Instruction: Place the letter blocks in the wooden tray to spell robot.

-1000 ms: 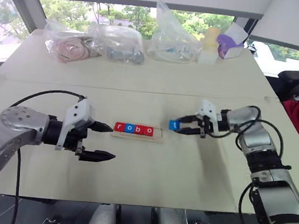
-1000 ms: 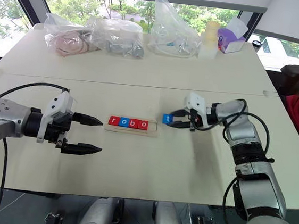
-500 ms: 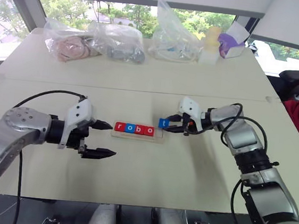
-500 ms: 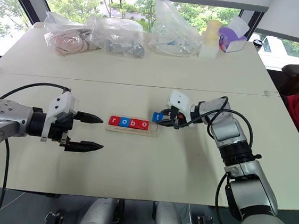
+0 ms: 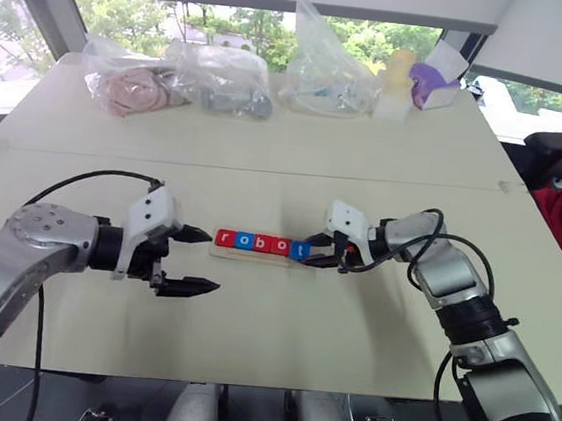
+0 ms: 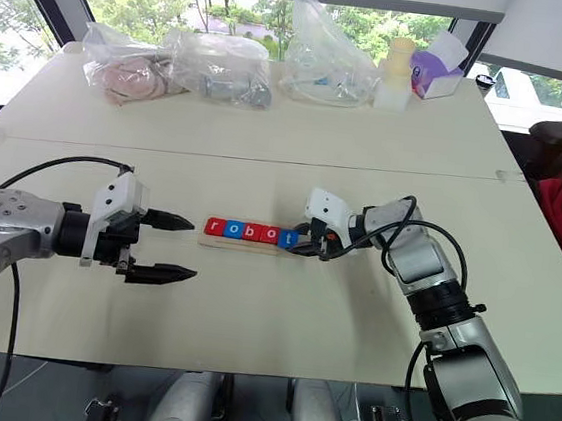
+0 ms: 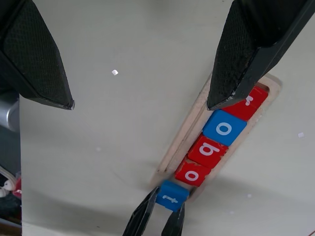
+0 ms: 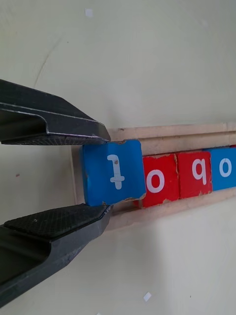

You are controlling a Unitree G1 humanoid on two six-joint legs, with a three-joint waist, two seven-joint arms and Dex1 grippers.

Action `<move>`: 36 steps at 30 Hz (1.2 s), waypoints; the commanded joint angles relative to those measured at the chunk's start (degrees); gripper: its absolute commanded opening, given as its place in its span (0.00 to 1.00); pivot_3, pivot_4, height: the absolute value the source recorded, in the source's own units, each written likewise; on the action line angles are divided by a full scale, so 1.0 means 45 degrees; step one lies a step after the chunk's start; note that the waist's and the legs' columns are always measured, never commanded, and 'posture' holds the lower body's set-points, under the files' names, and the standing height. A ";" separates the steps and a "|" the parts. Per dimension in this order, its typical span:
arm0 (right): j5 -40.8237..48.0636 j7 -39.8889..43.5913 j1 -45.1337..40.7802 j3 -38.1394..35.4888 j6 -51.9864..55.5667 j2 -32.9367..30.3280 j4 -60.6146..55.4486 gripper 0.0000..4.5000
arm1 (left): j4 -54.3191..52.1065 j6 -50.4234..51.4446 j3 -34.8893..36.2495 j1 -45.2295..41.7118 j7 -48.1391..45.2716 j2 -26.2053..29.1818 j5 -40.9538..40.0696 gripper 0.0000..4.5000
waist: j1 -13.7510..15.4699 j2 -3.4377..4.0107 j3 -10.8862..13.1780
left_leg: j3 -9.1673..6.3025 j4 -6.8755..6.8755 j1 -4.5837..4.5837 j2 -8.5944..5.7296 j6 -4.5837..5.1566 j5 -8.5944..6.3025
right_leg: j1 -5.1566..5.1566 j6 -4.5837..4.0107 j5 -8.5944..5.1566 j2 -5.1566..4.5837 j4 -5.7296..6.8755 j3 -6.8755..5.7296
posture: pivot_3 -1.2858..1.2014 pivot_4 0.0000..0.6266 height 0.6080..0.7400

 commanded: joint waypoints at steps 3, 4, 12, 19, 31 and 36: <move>-0.0084 -0.0186 -0.0244 0.0014 -0.0308 0.0113 0.0196 0.25 | -0.0184 0.0032 0.0200 -0.0175 0.0135 -0.0011 -0.0089 1.00 | 0.0006 0.0000 0.0000 | 0.0001 0.0000 -0.0002 0.0000 0.0000 0.0000 | -0.0001 0.0000 0.0000 0.0000 -0.0001 0.0000 | 0.52 0.24 0.96; -0.0085 -0.0199 -0.0249 0.0026 -0.0315 0.0137 0.0225 0.25 | -0.0116 -0.0031 0.0205 -0.0142 0.0130 -0.0002 -0.0039 1.00 | 0.0006 0.0000 0.0000 | 0.0001 0.0000 -0.0001 0.0000 0.0000 0.0000 | 0.0000 0.0000 0.0000 -0.0001 -0.0001 0.0000 | 0.52 0.24 0.96; 0.0029 -0.0367 -0.0312 0.0006 -0.0183 0.0496 0.0524 0.25 | 0.0015 -0.0251 0.0162 -0.0026 0.0216 -0.0082 0.0126 1.00 | -0.0005 -0.0001 0.0000 | 0.0000 0.0001 0.0001 0.0001 0.0000 0.0000 | 0.0001 0.0001 0.0000 0.0001 0.0002 0.0000 | 0.52 0.24 0.96; -0.0130 -0.0585 -0.0376 0.0045 -0.0394 0.0698 0.0831 0.25 | 0.0285 -0.0291 0.0116 -0.0296 0.0205 -0.0250 0.0182 1.00 | -0.0020 -0.0001 -0.0001 | 0.0000 0.0000 0.0005 0.0001 0.0000 0.0000 | 0.0001 0.0001 0.0000 0.0002 0.0003 0.0000 | 0.52 0.24 0.96; -0.0215 -0.1063 -0.0232 -0.0019 -0.0897 0.0901 0.1086 0.77 | 0.0368 -0.0384 0.0043 -0.0232 0.0189 -0.0433 0.0367 1.00 | -0.0013 -0.0003 -0.0002 | 0.0001 0.0001 0.0012 0.0005 0.0000 0.0000 | 0.0007 0.0000 0.0000 0.0006 0.0008 0.0001 | 0.52 0.24 0.96; -0.0253 -0.1746 -0.0355 -0.0434 -0.1122 0.0753 0.0886 0.99 | 0.0364 -0.0388 0.0109 -0.0132 0.0204 -0.0465 0.0361 1.00 | -0.0001 -0.0003 -0.0002 | 0.0000 0.0001 0.0008 0.0003 0.0000 0.0000 | 0.0006 0.0001 0.0000 0.0000 0.0007 0.0001 | 0.52 0.24 0.96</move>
